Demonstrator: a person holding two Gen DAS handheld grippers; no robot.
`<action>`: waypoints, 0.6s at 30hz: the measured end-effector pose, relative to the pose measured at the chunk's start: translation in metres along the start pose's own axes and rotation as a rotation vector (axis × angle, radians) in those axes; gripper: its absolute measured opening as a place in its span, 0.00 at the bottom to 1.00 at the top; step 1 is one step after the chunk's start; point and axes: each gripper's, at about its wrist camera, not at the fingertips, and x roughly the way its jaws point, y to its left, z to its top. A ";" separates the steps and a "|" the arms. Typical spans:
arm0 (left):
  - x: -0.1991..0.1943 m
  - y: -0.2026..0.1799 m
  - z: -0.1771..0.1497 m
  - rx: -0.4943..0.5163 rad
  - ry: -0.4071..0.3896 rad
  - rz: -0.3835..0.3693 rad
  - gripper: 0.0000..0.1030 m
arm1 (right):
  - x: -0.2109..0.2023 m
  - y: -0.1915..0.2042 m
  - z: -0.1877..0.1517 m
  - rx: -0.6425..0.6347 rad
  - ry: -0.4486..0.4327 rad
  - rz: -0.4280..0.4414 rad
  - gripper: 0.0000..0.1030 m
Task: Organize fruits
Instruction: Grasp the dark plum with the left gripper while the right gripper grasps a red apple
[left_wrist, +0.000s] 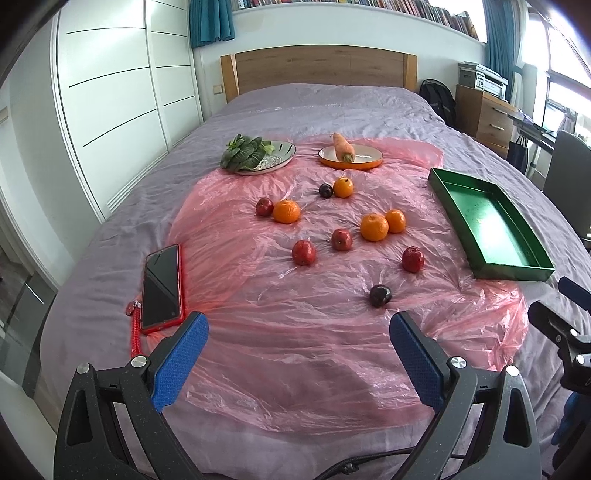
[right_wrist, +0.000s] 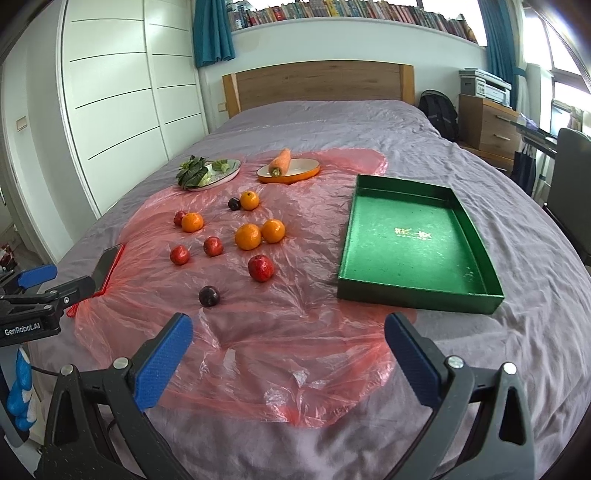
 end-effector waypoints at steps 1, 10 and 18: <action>0.003 0.001 0.002 -0.003 0.008 -0.002 0.94 | 0.002 0.002 0.001 -0.005 0.001 0.006 1.00; 0.033 0.003 0.010 0.002 0.060 -0.004 0.94 | 0.026 0.017 0.005 -0.067 0.038 0.074 1.00; 0.074 0.008 0.026 -0.004 0.104 -0.007 0.94 | 0.065 0.025 0.015 -0.078 0.090 0.138 1.00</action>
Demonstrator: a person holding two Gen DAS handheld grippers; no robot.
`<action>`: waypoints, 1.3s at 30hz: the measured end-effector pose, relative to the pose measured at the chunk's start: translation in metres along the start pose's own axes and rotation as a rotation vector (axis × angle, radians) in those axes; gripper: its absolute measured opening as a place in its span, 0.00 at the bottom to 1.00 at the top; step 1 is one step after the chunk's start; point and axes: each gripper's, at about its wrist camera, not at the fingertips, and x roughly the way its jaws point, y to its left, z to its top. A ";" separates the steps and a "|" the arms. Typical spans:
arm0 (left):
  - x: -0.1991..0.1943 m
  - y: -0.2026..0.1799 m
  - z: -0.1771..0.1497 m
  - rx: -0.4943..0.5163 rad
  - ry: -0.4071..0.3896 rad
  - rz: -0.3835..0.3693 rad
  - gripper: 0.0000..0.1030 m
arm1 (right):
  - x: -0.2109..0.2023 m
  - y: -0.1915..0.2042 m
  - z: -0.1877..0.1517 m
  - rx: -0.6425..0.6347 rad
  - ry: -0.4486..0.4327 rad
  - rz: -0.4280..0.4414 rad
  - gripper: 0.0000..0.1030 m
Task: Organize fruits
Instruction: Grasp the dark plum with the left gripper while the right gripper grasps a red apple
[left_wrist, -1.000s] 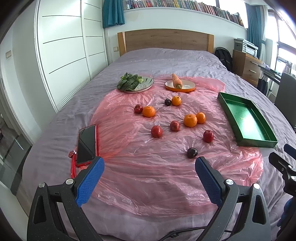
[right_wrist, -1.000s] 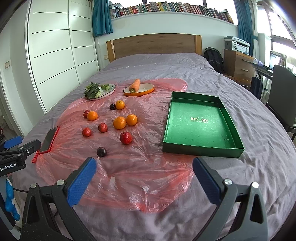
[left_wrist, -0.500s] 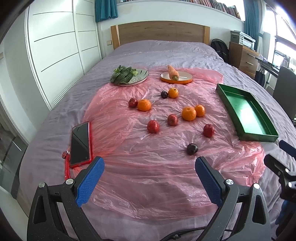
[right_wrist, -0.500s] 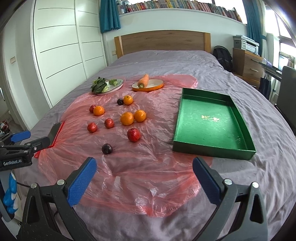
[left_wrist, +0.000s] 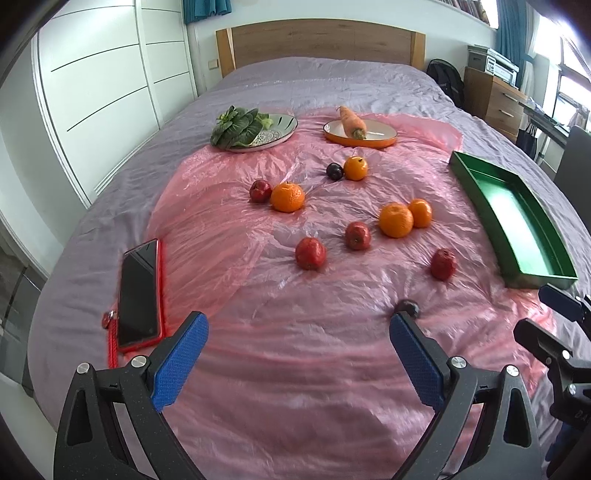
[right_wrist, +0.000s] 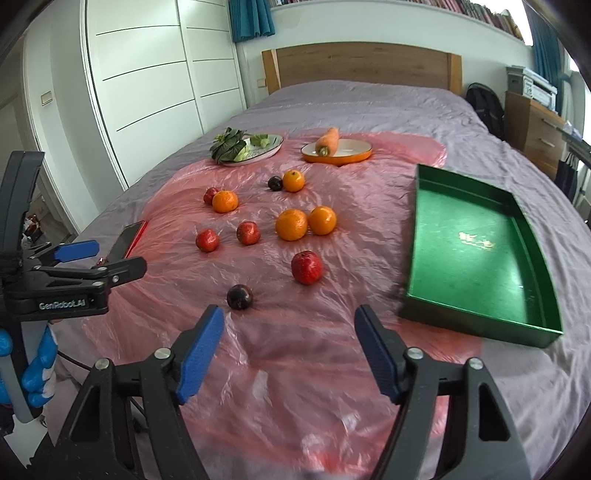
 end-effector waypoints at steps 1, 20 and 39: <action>0.005 0.001 0.003 -0.001 0.005 -0.003 0.94 | 0.004 0.000 0.001 0.001 0.004 0.004 1.00; 0.058 -0.064 -0.004 0.106 0.104 -0.262 0.57 | 0.092 -0.017 0.035 -0.015 0.095 0.056 1.00; 0.093 -0.083 -0.013 0.188 0.144 -0.274 0.28 | 0.145 -0.027 0.031 -0.060 0.172 0.110 0.57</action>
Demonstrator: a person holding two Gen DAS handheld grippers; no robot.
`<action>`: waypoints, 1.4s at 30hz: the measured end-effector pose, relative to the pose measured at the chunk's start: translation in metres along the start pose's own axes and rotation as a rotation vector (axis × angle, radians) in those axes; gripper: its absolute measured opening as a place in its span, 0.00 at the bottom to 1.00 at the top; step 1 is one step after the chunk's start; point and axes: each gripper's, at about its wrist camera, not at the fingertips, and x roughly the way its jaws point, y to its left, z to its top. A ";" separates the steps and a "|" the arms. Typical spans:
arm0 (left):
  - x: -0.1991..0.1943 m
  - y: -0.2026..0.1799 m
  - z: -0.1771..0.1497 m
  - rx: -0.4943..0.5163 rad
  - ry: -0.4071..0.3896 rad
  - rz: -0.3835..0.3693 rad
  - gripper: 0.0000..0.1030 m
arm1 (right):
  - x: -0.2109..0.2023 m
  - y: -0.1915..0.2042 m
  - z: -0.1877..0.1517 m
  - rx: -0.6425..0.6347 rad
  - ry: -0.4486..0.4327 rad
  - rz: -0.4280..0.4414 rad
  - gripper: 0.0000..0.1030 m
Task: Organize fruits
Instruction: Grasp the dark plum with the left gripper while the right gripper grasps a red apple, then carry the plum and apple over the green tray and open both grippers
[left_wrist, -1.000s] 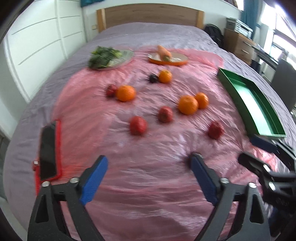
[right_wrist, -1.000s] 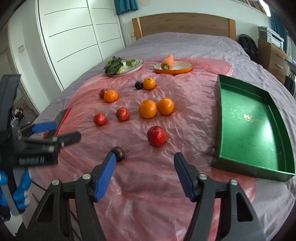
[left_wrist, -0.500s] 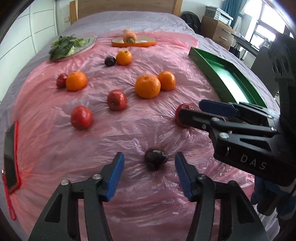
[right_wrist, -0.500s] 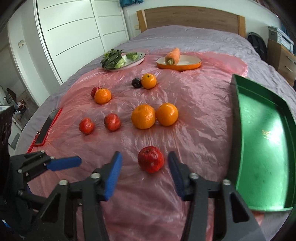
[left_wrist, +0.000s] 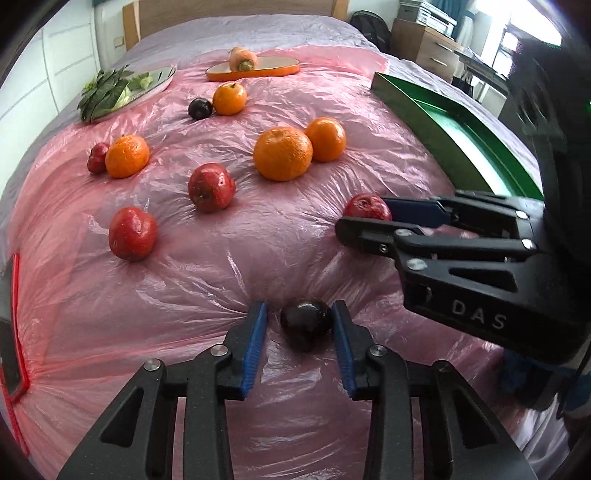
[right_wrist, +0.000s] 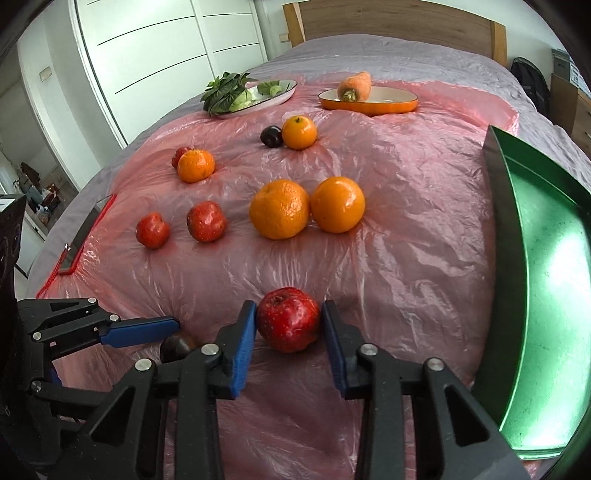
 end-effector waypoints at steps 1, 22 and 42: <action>-0.001 -0.002 -0.001 0.012 -0.003 0.002 0.24 | 0.000 0.000 0.000 -0.004 0.001 0.001 0.57; -0.046 0.012 -0.004 -0.087 -0.007 -0.061 0.21 | -0.034 -0.003 0.000 0.071 -0.023 0.047 0.55; -0.090 -0.078 0.054 -0.021 -0.068 -0.184 0.21 | -0.149 -0.078 -0.041 0.177 -0.137 -0.087 0.55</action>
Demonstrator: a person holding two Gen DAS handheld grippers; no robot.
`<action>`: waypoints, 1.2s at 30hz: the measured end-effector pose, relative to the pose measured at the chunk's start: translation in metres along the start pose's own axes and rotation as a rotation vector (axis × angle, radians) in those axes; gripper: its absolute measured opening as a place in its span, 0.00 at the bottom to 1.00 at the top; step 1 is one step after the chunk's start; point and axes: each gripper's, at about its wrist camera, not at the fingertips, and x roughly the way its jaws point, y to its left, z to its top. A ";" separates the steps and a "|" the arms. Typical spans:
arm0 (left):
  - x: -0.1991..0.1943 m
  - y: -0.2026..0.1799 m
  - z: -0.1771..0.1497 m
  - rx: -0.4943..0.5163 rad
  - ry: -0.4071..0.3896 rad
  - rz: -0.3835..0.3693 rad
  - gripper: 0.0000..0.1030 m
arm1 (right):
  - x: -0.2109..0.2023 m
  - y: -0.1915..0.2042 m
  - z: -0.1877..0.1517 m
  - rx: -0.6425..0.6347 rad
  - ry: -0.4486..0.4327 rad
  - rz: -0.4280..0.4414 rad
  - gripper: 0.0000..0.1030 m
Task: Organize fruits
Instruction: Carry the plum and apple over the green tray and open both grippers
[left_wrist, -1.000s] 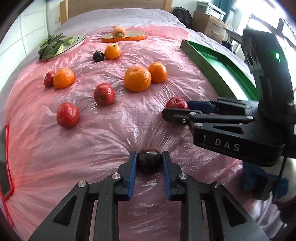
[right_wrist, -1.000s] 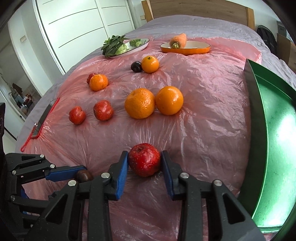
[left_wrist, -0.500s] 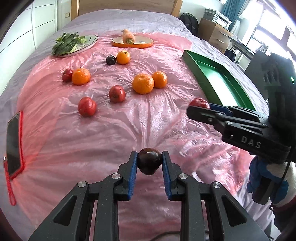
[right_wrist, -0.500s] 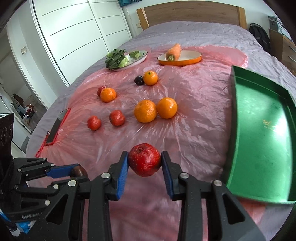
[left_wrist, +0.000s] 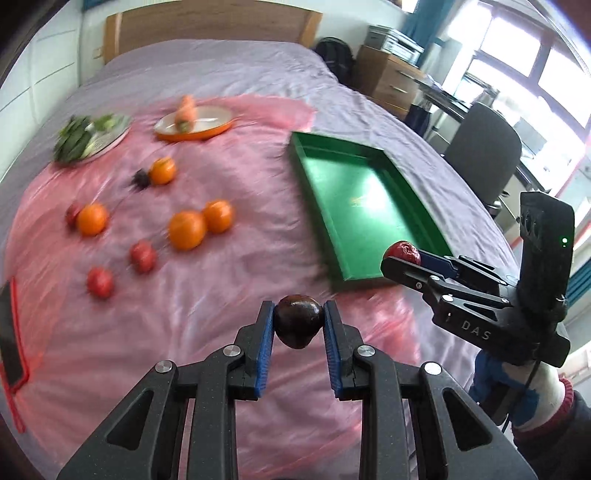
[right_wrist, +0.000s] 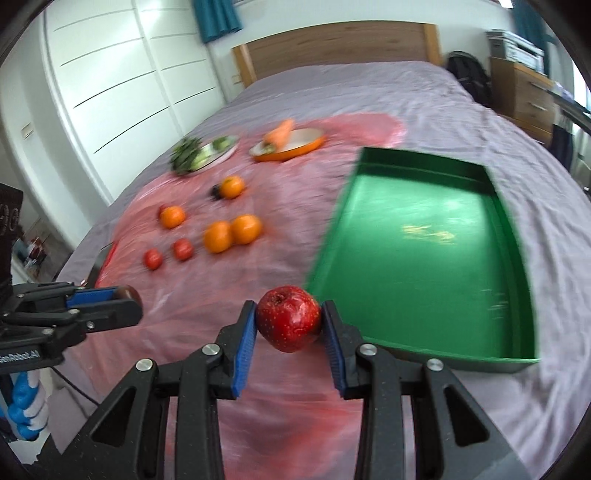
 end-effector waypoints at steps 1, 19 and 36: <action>0.006 -0.007 0.006 0.011 0.002 -0.005 0.21 | -0.002 -0.009 0.001 0.008 -0.005 -0.010 0.55; 0.143 -0.065 0.071 0.111 0.083 0.025 0.22 | 0.039 -0.132 0.021 0.056 -0.013 -0.163 0.56; 0.164 -0.071 0.063 0.150 0.090 0.067 0.29 | 0.053 -0.142 0.010 0.024 -0.002 -0.197 0.71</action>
